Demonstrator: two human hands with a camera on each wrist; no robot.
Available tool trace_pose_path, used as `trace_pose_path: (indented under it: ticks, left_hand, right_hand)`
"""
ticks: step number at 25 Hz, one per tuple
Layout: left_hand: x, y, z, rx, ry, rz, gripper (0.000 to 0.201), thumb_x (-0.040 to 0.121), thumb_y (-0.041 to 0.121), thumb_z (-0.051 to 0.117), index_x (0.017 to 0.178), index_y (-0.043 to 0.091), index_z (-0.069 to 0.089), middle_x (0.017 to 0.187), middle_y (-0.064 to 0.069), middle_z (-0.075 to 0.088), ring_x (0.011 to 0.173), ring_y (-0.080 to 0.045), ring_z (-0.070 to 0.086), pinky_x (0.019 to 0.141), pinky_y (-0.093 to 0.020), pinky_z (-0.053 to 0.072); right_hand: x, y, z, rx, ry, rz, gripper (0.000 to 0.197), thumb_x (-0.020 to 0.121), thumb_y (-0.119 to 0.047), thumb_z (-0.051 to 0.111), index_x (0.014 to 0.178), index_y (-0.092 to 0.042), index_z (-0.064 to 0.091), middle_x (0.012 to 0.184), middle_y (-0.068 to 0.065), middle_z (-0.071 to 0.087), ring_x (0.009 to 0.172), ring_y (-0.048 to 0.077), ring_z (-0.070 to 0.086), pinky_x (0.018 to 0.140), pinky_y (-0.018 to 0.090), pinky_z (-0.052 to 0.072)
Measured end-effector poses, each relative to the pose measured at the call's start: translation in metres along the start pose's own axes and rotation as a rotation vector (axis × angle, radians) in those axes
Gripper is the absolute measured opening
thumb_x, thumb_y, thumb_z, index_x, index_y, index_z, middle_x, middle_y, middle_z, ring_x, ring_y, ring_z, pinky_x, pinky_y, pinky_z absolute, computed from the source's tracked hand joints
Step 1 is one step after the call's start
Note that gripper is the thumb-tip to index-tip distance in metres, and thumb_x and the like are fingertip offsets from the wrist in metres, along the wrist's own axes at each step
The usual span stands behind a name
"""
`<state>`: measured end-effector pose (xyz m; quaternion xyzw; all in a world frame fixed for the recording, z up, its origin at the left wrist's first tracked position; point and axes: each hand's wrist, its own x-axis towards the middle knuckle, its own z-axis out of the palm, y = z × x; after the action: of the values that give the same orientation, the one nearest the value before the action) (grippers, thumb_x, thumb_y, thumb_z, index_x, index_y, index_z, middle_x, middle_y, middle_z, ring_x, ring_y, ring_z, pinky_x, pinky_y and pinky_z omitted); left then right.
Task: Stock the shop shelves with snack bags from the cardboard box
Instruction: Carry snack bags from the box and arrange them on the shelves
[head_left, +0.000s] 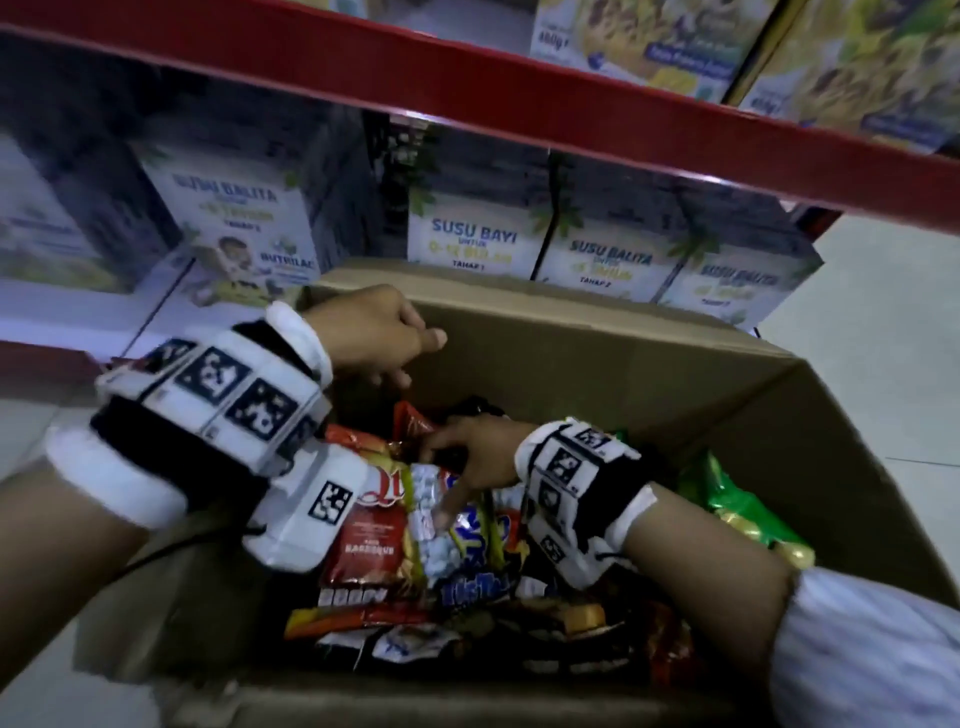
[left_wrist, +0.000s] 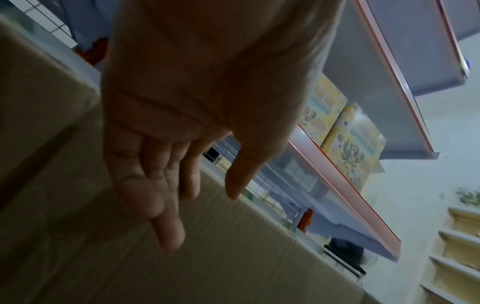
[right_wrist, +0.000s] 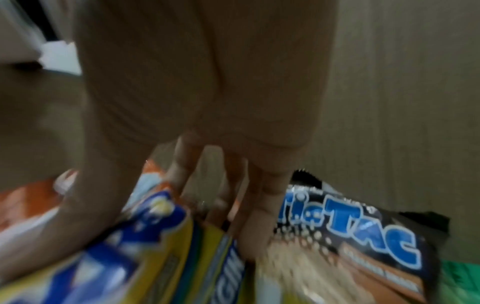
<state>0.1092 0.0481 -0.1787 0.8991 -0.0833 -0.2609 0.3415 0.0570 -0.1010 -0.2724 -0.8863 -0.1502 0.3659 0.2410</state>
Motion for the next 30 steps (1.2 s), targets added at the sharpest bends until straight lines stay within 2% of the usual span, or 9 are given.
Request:
trace_pose_path:
  ticks: [4,7,9,11,16,19,23,25,30]
  left_hand:
    - [-0.018,0.017,-0.018,0.007,0.039,0.077,0.056,0.085,0.06,0.046,0.108,0.01,0.054,0.101,-0.008,0.062,0.092,-0.022,0.067,0.083,-0.041,0.056]
    - [-0.04,0.02,-0.026,-0.137,0.032,0.182,0.088,0.059,0.079,0.032,0.107,0.01,0.057,0.098,-0.006,0.064,0.095,-0.018,0.064,0.084,-0.036,0.054]
    - [-0.05,0.02,-0.025,-0.221,-0.014,0.272,0.083,0.057,0.077,0.034,0.104,0.014,0.06,0.101,-0.001,0.066,0.095,-0.013,0.064,0.083,-0.03,0.054]
    - [-0.058,0.023,-0.023,-0.308,-0.038,0.349,0.068,0.062,0.069,0.045,0.103,0.018,0.062,0.102,0.002,0.07,0.089,-0.008,0.066,0.076,-0.024,0.053]
    - [-0.064,0.01,-0.044,-0.437,0.025,0.335,0.025,0.08,0.025,0.067,0.103,0.017,0.067,0.086,0.004,0.076,0.073,-0.006,0.069,0.068,-0.021,0.056]
    - [-0.069,-0.006,-0.066,-0.392,0.11,0.271,0.01,0.084,0.026,0.066,0.092,0.021,0.066,0.078,0.008,0.074,0.061,-0.005,0.067,0.053,-0.018,0.053]
    - [-0.076,-0.02,-0.08,-0.408,0.131,0.273,0.011,0.085,0.025,0.064,0.096,0.021,0.066,0.076,0.007,0.074,0.054,-0.005,0.066,0.042,-0.014,0.046]
    - [-0.08,-0.02,-0.081,-0.422,0.127,0.301,0.009,0.087,0.022,0.062,0.094,0.02,0.066,0.073,0.008,0.075,0.052,-0.004,0.065,0.04,-0.014,0.046]
    - [-0.085,-0.008,-0.077,-0.402,0.186,0.384,0.026,0.089,0.021,0.06,0.115,0.017,0.061,0.096,-0.007,0.073,0.063,-0.009,0.067,0.058,-0.022,0.055]
  right_hand:
    - [-0.041,-0.009,-0.049,0.043,0.085,0.026,0.028,0.072,-0.029,0.081,0.09,-0.014,0.068,0.08,-0.007,0.066,0.059,0.001,0.054,0.06,0.011,0.043]
    - [-0.091,-0.025,-0.101,0.195,0.355,0.026,0.029,0.066,-0.041,0.08,0.084,-0.021,0.067,0.079,-0.009,0.073,0.068,0.005,0.067,0.066,0.014,0.051]
    - [-0.121,-0.037,-0.121,0.374,0.524,-0.081,0.034,0.057,-0.045,0.08,0.075,-0.02,0.065,0.075,0.0,0.073,0.069,0.017,0.069,0.066,0.028,0.057]
    - [-0.132,-0.048,-0.124,0.521,0.591,-0.226,0.032,0.061,-0.04,0.079,0.069,-0.017,0.06,0.062,-0.001,0.067,0.055,0.015,0.063,0.052,0.026,0.052]
    - [-0.107,-0.053,-0.099,0.729,0.436,-0.322,0.033,0.073,-0.022,0.072,0.1,-0.011,0.056,0.088,0.008,0.07,0.069,0.016,0.066,0.061,0.028,0.056]
    - [-0.081,-0.035,-0.066,0.523,0.214,-0.096,0.038,0.082,-0.003,0.065,0.117,-0.011,0.051,0.12,0.018,0.061,0.094,0.023,0.064,0.08,0.036,0.054]
    - [-0.043,-0.02,-0.008,0.067,0.052,0.153,0.08,0.084,-0.037,0.068,0.149,-0.019,0.024,0.152,0.002,0.034,0.135,0.02,0.038,0.103,0.024,0.03]
    - [-0.031,-0.021,0.008,-0.046,0.034,0.177,0.095,0.076,-0.048,0.073,0.15,-0.026,0.017,0.154,0.0,0.03,0.138,0.022,0.033,0.102,0.024,0.026]
    - [-0.038,-0.026,0.003,-0.084,0.092,0.139,0.071,0.057,-0.042,0.087,0.121,-0.03,0.058,0.123,-0.006,0.062,0.113,0.017,0.056,0.095,0.025,0.043]
